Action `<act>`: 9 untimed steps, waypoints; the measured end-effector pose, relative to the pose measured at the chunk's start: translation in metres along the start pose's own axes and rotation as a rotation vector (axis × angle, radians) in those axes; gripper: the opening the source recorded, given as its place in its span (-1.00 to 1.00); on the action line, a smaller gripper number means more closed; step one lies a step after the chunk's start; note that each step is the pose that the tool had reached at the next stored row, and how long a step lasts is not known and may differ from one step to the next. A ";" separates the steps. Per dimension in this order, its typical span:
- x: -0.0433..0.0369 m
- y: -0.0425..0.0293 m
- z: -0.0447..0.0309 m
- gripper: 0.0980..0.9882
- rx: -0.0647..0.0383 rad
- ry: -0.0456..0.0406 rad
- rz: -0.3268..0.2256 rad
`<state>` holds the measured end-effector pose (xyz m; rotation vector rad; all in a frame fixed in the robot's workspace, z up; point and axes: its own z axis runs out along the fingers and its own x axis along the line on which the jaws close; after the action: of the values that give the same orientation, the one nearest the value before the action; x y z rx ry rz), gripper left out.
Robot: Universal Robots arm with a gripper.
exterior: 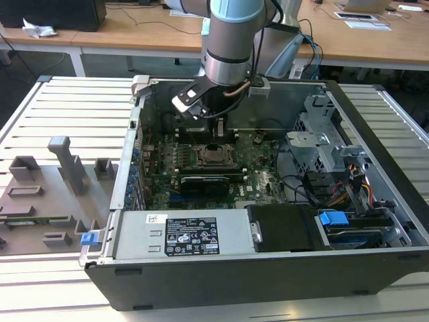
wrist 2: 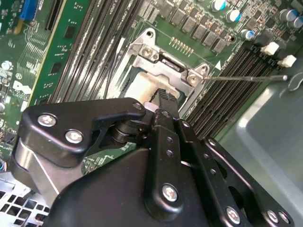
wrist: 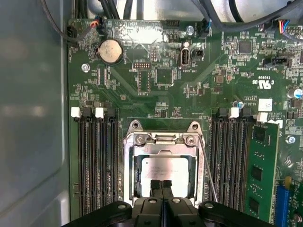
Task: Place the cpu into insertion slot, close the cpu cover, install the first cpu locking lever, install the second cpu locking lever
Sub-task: 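Close the cpu cover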
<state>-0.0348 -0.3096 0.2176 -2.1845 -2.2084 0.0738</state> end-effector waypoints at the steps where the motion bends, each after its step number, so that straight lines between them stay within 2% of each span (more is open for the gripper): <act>1: 0.0000 -0.0021 0.0014 -0.98 0.000 0.0000 0.000; 4: 0.0001 -0.0059 0.0037 -0.98 0.000 0.0000 0.000; 9: 0.0003 -0.0173 0.0091 -0.98 0.000 0.0000 0.000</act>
<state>-0.0526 -0.3097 0.2095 -2.1843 -2.2086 0.0739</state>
